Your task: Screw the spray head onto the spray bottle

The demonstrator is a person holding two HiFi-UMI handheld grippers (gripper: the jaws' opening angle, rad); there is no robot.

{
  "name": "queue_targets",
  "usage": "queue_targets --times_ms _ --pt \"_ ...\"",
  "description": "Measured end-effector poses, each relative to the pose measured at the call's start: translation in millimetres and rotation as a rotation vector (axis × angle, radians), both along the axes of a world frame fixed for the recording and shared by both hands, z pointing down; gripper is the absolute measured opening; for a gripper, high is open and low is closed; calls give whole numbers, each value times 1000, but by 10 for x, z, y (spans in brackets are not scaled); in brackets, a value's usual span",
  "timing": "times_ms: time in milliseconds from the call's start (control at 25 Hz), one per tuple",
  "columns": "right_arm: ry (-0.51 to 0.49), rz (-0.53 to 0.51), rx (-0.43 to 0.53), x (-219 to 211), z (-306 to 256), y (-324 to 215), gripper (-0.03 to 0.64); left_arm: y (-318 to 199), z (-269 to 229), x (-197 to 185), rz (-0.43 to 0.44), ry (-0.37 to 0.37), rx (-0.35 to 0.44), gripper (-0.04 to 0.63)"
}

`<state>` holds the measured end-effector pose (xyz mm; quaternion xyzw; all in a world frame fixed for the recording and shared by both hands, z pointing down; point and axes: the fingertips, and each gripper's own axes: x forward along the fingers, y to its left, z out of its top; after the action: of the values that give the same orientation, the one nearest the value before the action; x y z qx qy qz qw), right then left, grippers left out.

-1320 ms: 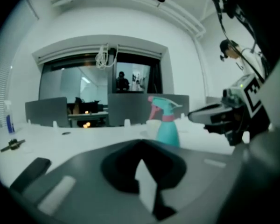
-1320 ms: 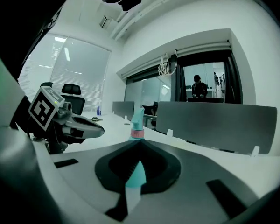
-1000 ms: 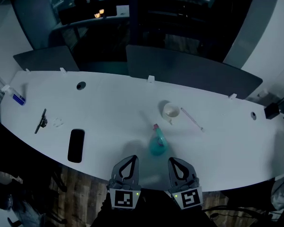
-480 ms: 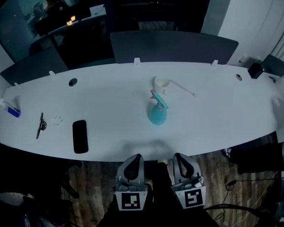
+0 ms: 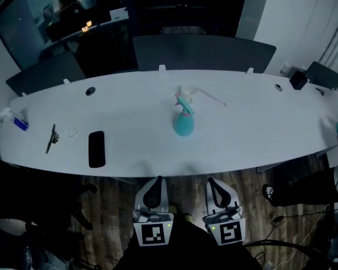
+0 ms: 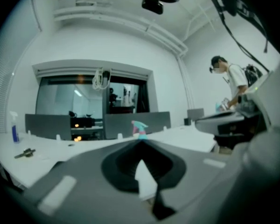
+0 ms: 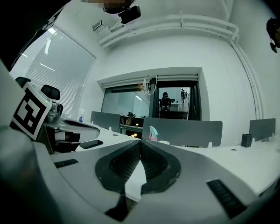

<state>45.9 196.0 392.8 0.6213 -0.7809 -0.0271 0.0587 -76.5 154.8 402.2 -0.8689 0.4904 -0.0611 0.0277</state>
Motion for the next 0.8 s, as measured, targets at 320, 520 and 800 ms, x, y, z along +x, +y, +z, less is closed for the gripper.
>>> queue_targets --times_ms 320,520,800 --pt "12 -57 27 106 -94 286 3 415 -52 40 -99 30 29 2" --pt "11 -87 36 51 -112 422 3 587 -120 43 -105 16 69 2" --pt "10 -82 40 -17 -176 507 3 651 -202 -11 -91 10 80 2"
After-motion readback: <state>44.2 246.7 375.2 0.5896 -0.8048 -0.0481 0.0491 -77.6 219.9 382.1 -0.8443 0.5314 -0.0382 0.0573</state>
